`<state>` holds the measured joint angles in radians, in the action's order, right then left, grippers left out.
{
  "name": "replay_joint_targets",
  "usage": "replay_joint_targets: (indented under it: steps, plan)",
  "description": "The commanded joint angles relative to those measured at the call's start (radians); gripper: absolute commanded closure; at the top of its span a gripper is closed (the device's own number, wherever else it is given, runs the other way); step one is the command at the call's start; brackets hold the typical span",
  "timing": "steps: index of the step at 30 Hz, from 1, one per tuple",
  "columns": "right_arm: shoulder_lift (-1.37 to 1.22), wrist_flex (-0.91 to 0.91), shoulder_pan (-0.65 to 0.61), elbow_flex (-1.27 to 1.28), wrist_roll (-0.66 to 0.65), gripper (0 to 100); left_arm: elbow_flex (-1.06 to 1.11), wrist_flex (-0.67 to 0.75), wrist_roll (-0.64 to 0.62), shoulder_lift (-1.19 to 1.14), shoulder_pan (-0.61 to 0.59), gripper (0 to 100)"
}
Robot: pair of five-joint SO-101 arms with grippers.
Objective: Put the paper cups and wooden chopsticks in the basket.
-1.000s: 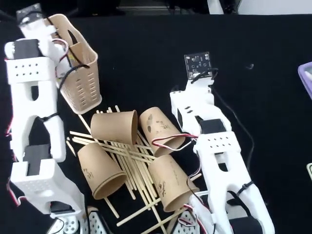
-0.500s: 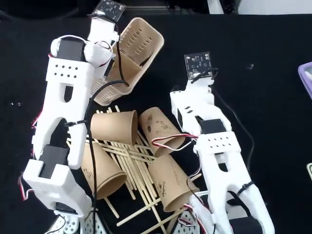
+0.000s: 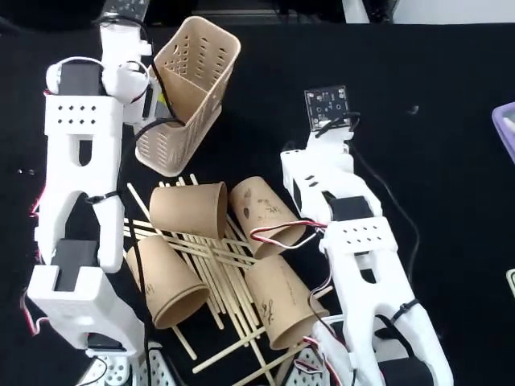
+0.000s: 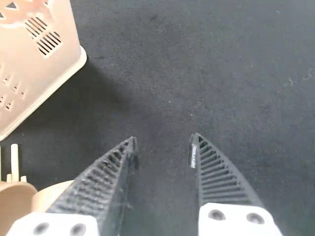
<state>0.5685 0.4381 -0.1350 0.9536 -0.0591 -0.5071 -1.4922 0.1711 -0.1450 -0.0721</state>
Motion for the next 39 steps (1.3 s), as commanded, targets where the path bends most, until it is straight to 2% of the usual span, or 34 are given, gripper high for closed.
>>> replay_joint_targets:
  steps: [1,5,11,17,25,30,32,34,35,37,39]
  plan:
    - [0.002,-0.026,0.018,-0.012,0.002,82.5,-0.145,-0.089,-0.123,0.044,-0.004,75]
    - [0.002,-0.026,0.018,-0.012,0.0,82.5,-0.274,-0.178,-0.256,0.037,-0.013,75]
    - [0.002,-0.026,0.018,-0.008,-0.002,82.5,-0.291,-0.258,-0.334,0.034,-0.013,75]
    - [0.002,-0.026,0.018,-0.007,-0.002,82.5,-0.191,-0.256,-0.45,0.034,-0.036,75]
    - [0.002,-0.026,0.018,-0.007,-0.002,82.5,-0.101,-0.166,-0.559,0.032,-0.101,73]
    - [0.002,-0.026,0.018,-0.007,-0.002,82.5,-0.024,-0.157,-0.489,0.041,-0.067,74]
    - [0.002,-0.026,0.018,-0.007,-0.002,82.5,-0.013,-0.16,-0.446,0.043,-0.048,82]
    - [0.002,-0.026,0.018,-0.007,-0.002,82.5,-0.016,-0.152,-0.407,0.041,-0.031,96]
    - [0.002,-0.026,0.018,-0.007,-0.002,82.5,-0.025,-0.15,-0.385,0.035,-0.027,98]
    - [0.002,-0.026,0.018,-0.007,-0.002,82.5,-0.025,-0.15,-0.348,0.035,-0.027,94]
    - [0.002,-0.026,0.018,-0.007,-0.002,82.5,-0.041,-0.138,-0.284,0.035,-0.03,96]
